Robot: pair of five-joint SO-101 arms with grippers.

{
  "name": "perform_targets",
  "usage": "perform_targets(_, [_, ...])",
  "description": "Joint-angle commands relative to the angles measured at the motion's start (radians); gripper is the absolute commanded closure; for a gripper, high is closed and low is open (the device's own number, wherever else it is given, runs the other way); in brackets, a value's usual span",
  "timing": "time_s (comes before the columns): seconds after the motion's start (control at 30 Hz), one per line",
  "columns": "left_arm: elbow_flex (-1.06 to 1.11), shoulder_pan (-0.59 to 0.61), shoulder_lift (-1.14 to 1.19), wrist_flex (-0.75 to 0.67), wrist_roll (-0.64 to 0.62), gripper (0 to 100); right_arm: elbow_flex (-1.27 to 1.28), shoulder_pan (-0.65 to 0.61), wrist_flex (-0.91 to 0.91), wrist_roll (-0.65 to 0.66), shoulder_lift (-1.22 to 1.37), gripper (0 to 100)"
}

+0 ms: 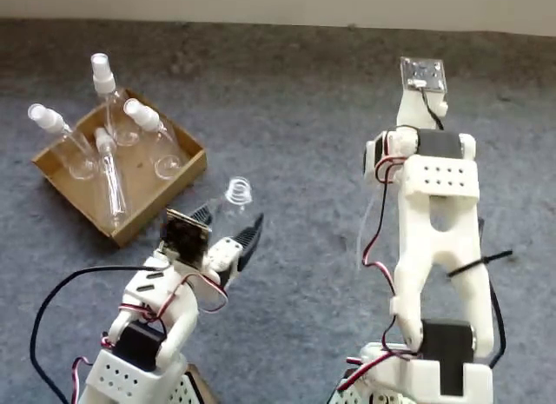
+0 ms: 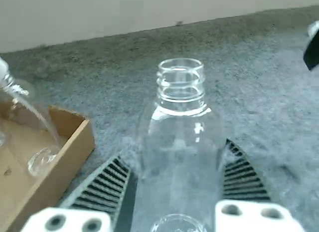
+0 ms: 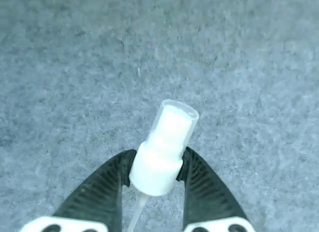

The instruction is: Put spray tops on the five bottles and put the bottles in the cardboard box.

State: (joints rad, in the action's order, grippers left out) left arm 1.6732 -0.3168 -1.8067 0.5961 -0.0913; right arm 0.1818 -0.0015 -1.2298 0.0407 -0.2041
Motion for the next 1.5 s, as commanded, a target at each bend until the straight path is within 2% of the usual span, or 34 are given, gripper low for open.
perform_targets(0.0, [0.022, -0.12, -0.005, -0.017, 0.186, 94, -0.067, -0.012, -0.005, 0.023, -0.122, 99.2])
perform_targets(0.23, [0.022, -0.283, -0.005, 0.058, 0.218, 94, -0.065, -0.159, -0.005, 0.031, -0.289, 99.2])
perform_targets(0.37, [0.022, -0.329, -0.005, 0.06, 0.218, 94, -0.065, -0.216, -0.005, 0.031, -0.397, 99.2])
perform_targets(0.63, [0.022, -0.41, -0.005, 0.06, 0.215, 94, -0.067, -0.265, -0.002, 0.023, -0.625, 99.2])
perform_targets(0.73, [0.022, -0.447, -0.005, 0.06, 0.215, 94, -0.059, -0.271, 0.064, 0.02, -0.708, 99.2])
perform_targets(0.8, [0.022, -0.466, -0.005, 0.06, 0.213, 94, -0.024, -0.265, 0.102, -0.029, -0.76, 99.2])
perform_targets(0.9, [0.022, -0.461, -0.005, 0.055, 0.212, 94, 0.064, -0.265, 0.162, -0.133, -0.852, 99.2])
perform_targets(1.0, [0.022, -0.453, -0.005, 0.055, 0.192, 94, 0.163, -0.265, 0.24, -0.138, -0.941, 99.2])
perform_targets(1.13, [0.015, -0.415, -0.005, 0.055, 0.002, 94, 0.309, -0.265, 0.311, -0.143, -1.058, 99.2])
perform_targets(1.2, [0.013, -0.392, -0.005, 0.049, -0.046, 94, 0.378, -0.265, 0.343, -0.144, -1.113, 99.2])
perform_targets(1.47, [0.021, -0.427, -0.005, -0.011, -0.058, 94, 0.578, -0.266, 0.456, -0.144, -1.244, 99.2])
